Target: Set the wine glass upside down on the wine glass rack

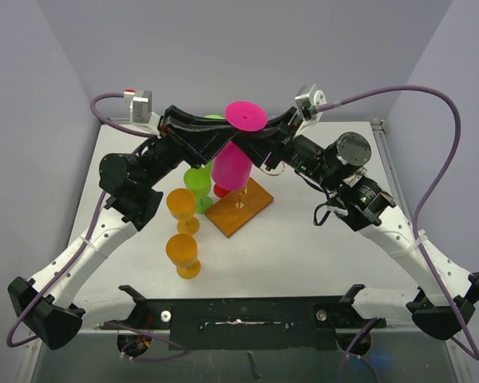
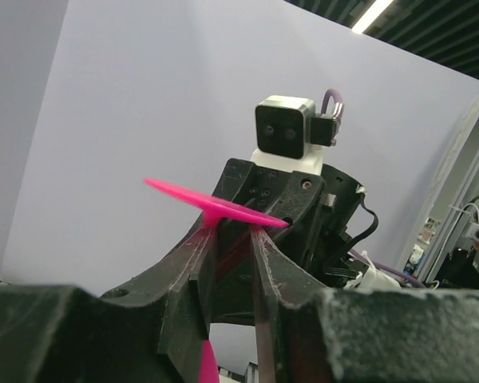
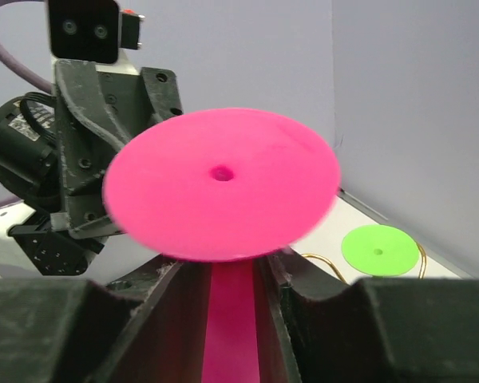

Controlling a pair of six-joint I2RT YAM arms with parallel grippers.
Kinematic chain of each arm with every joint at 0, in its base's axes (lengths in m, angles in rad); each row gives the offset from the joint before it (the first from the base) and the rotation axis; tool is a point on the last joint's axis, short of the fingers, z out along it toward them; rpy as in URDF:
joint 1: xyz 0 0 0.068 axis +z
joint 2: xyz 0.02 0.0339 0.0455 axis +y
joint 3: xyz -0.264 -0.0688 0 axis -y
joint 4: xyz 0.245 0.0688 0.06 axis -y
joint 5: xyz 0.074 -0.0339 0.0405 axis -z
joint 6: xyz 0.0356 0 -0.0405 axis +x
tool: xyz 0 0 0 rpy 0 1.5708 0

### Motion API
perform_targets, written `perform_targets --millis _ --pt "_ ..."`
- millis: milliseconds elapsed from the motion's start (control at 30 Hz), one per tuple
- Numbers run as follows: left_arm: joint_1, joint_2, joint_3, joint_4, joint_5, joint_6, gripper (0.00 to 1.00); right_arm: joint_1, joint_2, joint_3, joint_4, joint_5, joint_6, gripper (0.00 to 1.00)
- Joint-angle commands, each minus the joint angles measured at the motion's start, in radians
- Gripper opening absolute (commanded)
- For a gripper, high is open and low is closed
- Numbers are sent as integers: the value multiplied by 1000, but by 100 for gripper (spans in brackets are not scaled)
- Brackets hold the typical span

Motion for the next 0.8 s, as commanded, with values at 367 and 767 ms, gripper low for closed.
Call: perform_targets --millis 367,767 --pt "-8 -89 -6 -16 -106 85 40 -16 -86 -22 105 162 -87 0" --pt "-4 -143 16 -283 -271 296 48 -167 -109 44 2 216 -219 0"
